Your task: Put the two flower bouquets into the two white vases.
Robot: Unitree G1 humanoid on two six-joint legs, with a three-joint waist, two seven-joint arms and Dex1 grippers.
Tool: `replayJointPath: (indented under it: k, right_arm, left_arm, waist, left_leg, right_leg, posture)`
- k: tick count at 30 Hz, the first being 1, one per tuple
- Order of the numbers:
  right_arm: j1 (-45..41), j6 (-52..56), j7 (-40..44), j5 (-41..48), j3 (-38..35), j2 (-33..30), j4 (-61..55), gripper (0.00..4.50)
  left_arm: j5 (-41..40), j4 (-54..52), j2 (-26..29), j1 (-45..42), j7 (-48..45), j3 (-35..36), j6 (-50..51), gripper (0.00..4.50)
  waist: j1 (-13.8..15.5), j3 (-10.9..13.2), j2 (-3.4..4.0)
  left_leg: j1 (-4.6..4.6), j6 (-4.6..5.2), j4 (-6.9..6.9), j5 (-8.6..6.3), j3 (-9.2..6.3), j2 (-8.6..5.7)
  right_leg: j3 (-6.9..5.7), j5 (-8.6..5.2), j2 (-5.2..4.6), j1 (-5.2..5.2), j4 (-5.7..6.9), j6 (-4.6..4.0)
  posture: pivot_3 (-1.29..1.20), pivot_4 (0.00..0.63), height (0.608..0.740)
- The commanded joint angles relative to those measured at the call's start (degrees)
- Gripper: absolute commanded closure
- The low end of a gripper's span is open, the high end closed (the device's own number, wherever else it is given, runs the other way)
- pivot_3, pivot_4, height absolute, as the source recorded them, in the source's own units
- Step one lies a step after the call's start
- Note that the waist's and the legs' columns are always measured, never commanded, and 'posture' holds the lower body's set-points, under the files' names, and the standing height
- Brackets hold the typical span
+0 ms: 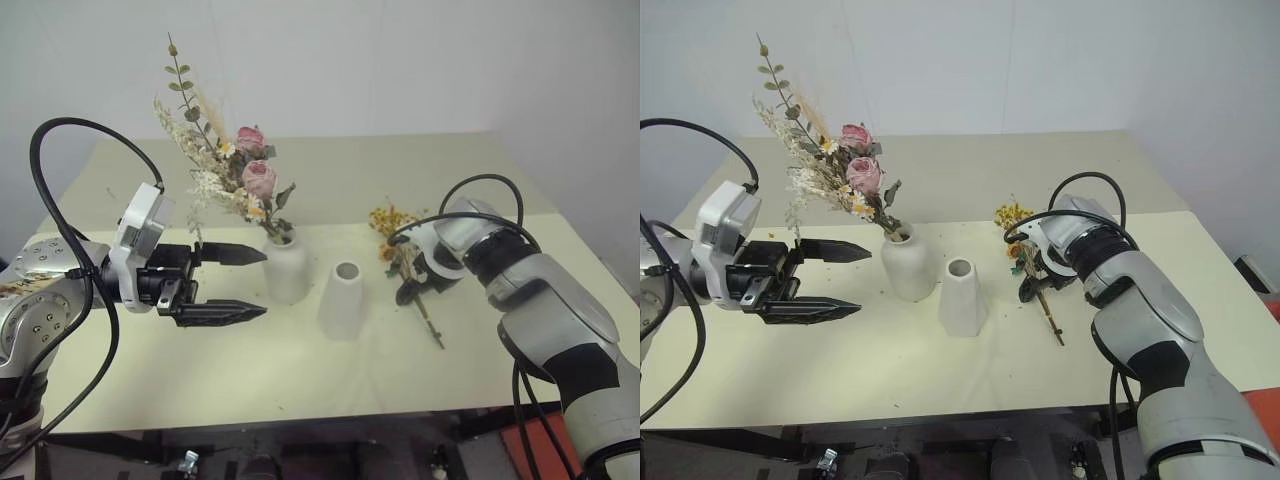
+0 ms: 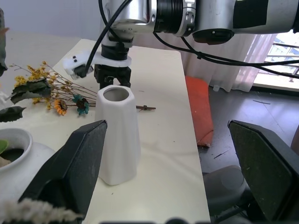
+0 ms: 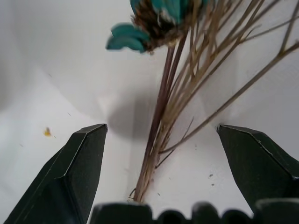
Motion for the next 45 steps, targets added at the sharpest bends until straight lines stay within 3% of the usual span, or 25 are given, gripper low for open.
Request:
replayJointPath:
  k: [1,7,12,17,21,24,28,36,45]
  right_arm:
    - [-2.0,-2.3,0.9,-2.2,-1.3,0.7,1.8,0.64]
    - [-2.4,-3.1,-1.6,-3.6,-6.2,1.5,3.5,2.72]
    - [-2.2,0.2,-10.1,-3.5,-14.9,1.3,2.8,4.48]
    - [-0.9,3.8,-25.0,-1.1,-34.7,-0.1,-3.5,4.49]
    - [7.5,-2.2,-29.6,3.5,-49.6,-1.2,-23.1,4.49]
    - [13.1,-8.6,-34.6,7.9,-61.4,2.5,-37.1,4.49]
    - [18.7,-14.5,-30.0,21.6,-72.5,7.6,-50.6,4.49]
    - [24.8,-16.8,-24.3,38.9,-73.0,10.3,-64.7,4.49]
    - [31.9,-18.6,-22.3,46.9,-65.6,8.2,-73.6,4.49]
  left_arm:
    - [-1.3,-1.7,-0.1,0.2,0.5,2.4,-1.0,0.00]
    - [-1.3,-1.8,0.0,0.2,0.9,2.5,-1.0,0.00]
    - [-1.0,-1.4,0.1,-0.2,0.5,2.1,-1.1,0.00]
    - [-0.6,-0.6,-0.4,-1.2,0.2,1.0,-1.3,0.00]
    - [0.0,0.6,-0.6,-2.4,-0.3,0.3,-1.4,0.00]
    - [0.5,1.8,-0.6,-3.7,-1.0,-0.7,-1.6,0.00]
    - [1.4,3.5,-0.7,-6.0,-2.3,-2.6,-1.4,0.00]
    - [3.1,6.5,-0.3,-8.8,-4.1,-4.8,-1.1,0.00]
    - [4.4,7.3,-0.9,-9.6,-5.0,-5.4,-1.6,0.00]
  waist:
    - [0.0,0.0,0.00]
    - [0.1,0.0,0.00]
    - [0.2,0.0,0.00]
    - [0.2,0.0,0.00]
    - [0.3,0.0,0.00]
    - [0.3,0.0,0.00]
    - [0.2,0.0,0.03]
    - [0.2,0.0,0.03]
    - [0.3,0.0,0.03]
  left_leg:
    - [0.00,0.00,0.00,0.00,0.00,0.00]
    - [-0.01,0.00,0.01,0.00,0.00,0.00]
    - [-0.02,0.00,0.01,0.00,0.00,-0.01]
    - [-0.06,0.00,0.01,0.00,-0.01,-0.02]
    - [-0.05,0.00,0.00,0.00,-0.02,-0.02]
    - [-0.08,0.00,0.02,0.00,-0.02,-0.02]
    - [-0.06,0.00,0.03,0.00,-0.01,-0.01]
    - [0.02,0.00,0.03,0.00,0.00,0.00]
    - [0.02,0.00,0.04,0.00,0.00,0.00]
  right_leg:
    - [0.00,0.00,0.00,0.00,0.01,-0.01]
    - [0.00,0.04,0.00,0.00,0.00,-0.06]
    - [0.00,0.07,-0.01,0.00,0.01,-0.12]
    - [0.00,0.17,-0.02,-0.01,-0.01,-0.27]
    - [-0.03,0.16,-0.03,0.02,-0.03,-0.27]
    - [-0.04,0.13,-0.03,0.04,-0.08,-0.21]
    - [-0.01,0.16,-0.02,0.03,-0.02,-0.20]
    - [0.01,0.14,-0.01,0.08,0.03,-0.18]
    - [0.01,0.02,-0.01,0.08,0.03,0.00]
  posture:
    - [0.00,0.150,0.740]
    - [0.00,0.150,0.740]
    - [0.00,0.150,0.740]
    - [0.00,0.150,0.740]
    - [0.00,0.150,0.740]
    - [0.00,0.150,0.740]
    - [0.00,0.150,0.740]
    - [0.00,0.150,0.740]
    - [0.00,0.150,0.740]
